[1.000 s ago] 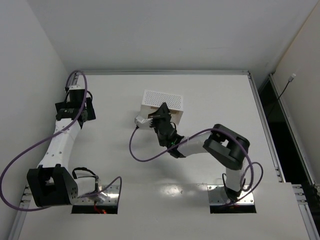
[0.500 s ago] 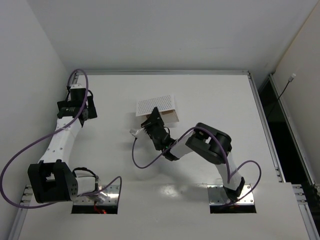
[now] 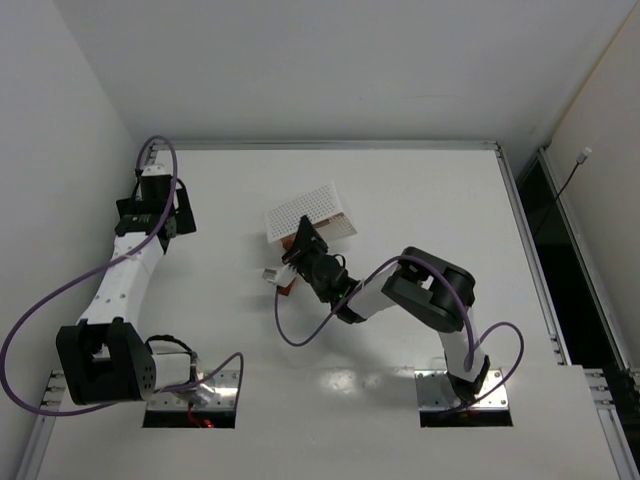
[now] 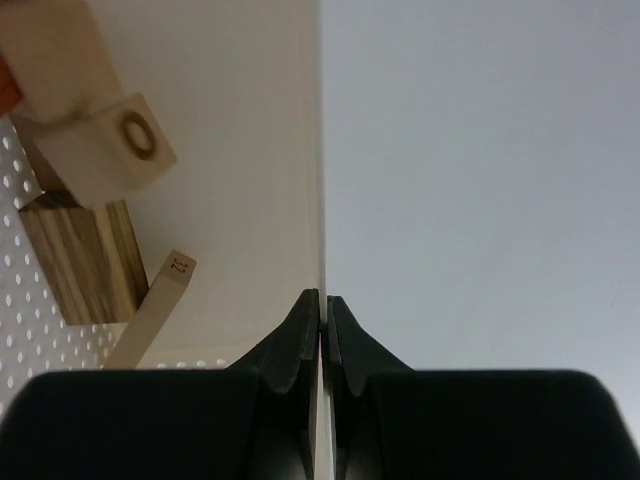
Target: Build the wood block tower
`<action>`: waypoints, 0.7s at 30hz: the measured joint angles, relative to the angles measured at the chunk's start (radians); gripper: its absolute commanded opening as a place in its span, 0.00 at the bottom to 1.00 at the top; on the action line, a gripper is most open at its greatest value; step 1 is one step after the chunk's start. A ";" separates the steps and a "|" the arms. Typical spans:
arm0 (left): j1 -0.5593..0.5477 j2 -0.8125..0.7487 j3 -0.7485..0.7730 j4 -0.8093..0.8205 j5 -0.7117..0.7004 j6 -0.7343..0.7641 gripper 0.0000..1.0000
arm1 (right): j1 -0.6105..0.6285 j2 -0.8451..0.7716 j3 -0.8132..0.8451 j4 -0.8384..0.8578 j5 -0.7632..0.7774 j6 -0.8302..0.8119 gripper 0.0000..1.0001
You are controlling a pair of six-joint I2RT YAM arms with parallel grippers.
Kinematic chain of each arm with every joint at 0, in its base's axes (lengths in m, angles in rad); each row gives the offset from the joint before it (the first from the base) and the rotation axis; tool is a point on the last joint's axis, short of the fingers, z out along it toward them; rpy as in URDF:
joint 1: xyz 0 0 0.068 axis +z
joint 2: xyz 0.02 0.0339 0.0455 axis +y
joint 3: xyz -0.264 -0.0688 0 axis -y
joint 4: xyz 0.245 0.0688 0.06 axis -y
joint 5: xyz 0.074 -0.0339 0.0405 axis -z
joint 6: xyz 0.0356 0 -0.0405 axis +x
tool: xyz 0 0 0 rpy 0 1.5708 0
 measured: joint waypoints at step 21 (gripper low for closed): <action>0.000 -0.016 0.000 0.031 0.018 0.007 1.00 | -0.019 -0.002 -0.023 -0.016 0.037 -0.048 0.00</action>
